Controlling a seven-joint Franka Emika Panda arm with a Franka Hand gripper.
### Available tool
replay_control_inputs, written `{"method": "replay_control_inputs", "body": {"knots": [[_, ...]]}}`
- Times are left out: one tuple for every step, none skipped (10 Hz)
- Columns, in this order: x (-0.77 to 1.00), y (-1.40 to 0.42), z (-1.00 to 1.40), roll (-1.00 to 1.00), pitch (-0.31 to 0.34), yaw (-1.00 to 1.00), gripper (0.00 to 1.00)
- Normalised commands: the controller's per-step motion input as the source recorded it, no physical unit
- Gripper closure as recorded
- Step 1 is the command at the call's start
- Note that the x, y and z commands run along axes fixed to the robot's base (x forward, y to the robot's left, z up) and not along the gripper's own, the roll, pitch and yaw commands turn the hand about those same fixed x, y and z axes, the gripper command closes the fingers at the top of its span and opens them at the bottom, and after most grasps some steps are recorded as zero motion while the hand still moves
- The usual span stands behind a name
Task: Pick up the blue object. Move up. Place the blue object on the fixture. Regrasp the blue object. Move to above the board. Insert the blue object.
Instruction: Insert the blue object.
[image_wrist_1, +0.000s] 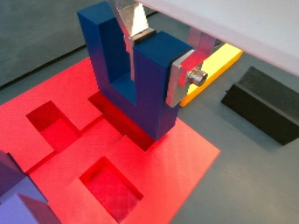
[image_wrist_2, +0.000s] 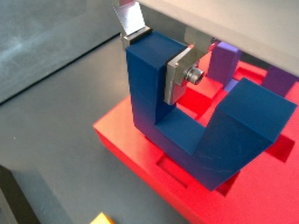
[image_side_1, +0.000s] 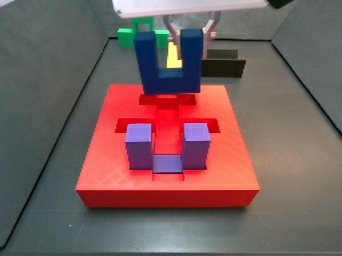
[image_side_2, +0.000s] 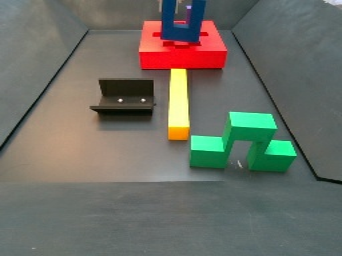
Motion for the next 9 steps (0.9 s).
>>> {"method": "replay_control_inputs", "body": {"knots": [[-0.05,0.0,-0.1,-0.13,0.0,0.0,1.0],[0.0,-0.12,-0.04,-0.12,0.0,0.0,1.0],[0.0,-0.12,-0.06,-0.13,0.0,0.0,1.0],[0.03,-0.1,-0.06,-0.15,0.0,0.0,1.0],[0.01,-0.01,-0.13,-0.13,-0.023,0.0,1.0],[0.11,0.0,-0.18,-0.11,-0.033,0.0,1.0],[0.12,0.0,-0.17,-0.1,-0.03,0.0,1.0],[0.13,-0.02,-0.16,-0.1,-0.02,0.0,1.0],[0.04,-0.02,-0.14,-0.1,-0.016,0.0,1.0]]}}
